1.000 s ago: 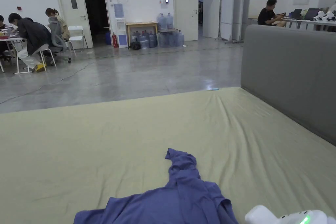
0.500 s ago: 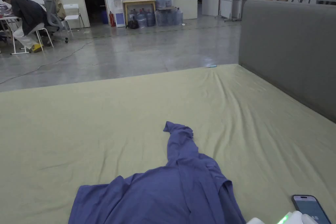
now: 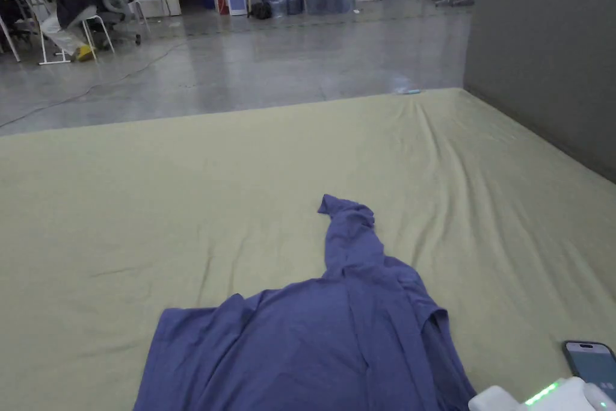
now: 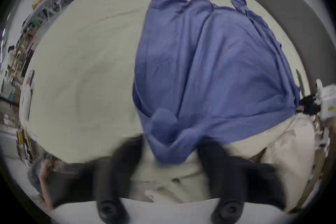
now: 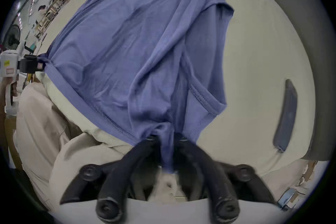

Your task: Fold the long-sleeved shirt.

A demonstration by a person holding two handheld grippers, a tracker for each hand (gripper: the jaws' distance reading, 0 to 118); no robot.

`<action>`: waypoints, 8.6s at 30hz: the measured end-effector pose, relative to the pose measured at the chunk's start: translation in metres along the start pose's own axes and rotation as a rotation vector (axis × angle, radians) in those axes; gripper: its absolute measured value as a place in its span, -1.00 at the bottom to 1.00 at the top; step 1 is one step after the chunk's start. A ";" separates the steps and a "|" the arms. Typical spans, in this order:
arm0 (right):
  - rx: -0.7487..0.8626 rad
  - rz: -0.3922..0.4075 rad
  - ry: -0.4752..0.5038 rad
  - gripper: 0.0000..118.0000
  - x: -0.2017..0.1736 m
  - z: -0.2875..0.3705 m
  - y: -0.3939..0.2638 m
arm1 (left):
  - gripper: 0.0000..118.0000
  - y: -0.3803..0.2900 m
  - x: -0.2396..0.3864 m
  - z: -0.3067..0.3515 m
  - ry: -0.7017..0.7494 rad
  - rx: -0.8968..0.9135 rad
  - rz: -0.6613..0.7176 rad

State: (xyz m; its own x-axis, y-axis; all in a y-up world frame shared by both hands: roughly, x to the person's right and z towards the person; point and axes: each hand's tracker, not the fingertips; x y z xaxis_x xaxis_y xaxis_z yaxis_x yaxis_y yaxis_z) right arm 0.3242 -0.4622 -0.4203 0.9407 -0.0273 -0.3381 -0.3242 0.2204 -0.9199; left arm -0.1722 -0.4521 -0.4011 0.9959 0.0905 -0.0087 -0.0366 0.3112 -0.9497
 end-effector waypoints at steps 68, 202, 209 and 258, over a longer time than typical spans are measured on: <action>0.202 -0.239 -0.005 -0.90 -0.032 -0.060 0.153 | -1.00 0.044 0.109 -0.001 0.003 0.311 -0.178; 0.319 -0.231 0.616 -1.00 -0.009 0.047 0.011 | 1.00 0.050 -0.094 -0.052 -0.699 0.025 0.320; 0.304 -0.222 0.665 -1.00 -0.025 0.042 0.024 | 0.43 0.058 -0.055 -0.073 -0.765 0.007 0.275; 0.301 -0.298 0.517 -1.00 -0.048 0.064 0.022 | -0.24 0.081 0.134 -0.037 -0.495 -0.026 0.325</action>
State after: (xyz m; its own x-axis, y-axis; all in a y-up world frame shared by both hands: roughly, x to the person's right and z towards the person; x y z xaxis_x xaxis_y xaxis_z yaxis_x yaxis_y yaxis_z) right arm 0.2786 -0.3935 -0.4119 0.7926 -0.5766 -0.1983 0.0552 0.3917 -0.9184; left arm -0.0391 -0.4499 -0.4906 0.7762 0.6100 -0.1597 -0.3252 0.1703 -0.9302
